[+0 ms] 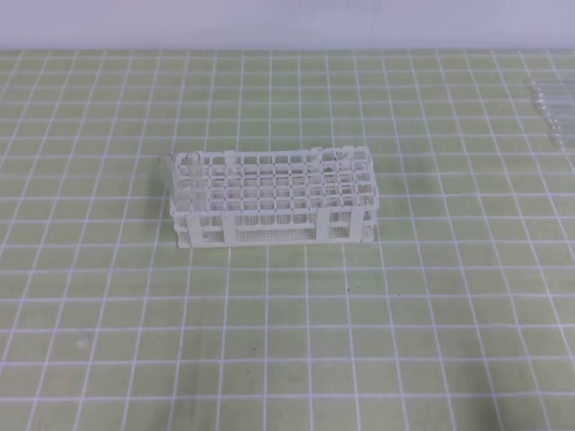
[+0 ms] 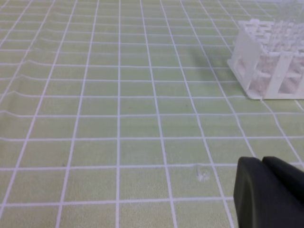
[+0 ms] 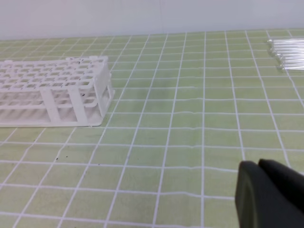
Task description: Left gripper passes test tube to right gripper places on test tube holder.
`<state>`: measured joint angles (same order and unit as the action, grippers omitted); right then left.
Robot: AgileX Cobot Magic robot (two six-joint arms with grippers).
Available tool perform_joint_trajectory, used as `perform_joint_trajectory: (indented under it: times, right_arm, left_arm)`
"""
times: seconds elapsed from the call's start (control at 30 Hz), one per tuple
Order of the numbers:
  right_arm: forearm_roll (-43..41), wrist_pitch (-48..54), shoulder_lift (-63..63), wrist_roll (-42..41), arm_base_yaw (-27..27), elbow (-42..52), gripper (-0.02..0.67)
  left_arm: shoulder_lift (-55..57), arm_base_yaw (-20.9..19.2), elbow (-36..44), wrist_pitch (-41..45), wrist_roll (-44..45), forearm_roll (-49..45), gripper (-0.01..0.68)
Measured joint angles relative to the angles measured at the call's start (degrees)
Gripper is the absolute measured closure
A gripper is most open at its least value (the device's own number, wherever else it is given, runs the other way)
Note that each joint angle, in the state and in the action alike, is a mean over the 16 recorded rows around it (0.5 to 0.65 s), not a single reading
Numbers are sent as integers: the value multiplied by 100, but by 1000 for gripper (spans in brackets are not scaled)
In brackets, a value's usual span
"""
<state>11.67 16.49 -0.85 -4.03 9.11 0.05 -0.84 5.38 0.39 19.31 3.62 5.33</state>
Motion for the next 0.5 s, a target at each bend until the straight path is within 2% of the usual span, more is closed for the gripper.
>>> perform_joint_trajectory:
  times: [0.5]
  right_arm:
    - [0,0,0,0,0,0,664]
  left_arm:
    - [-10,1,8,0,5,-2,672]
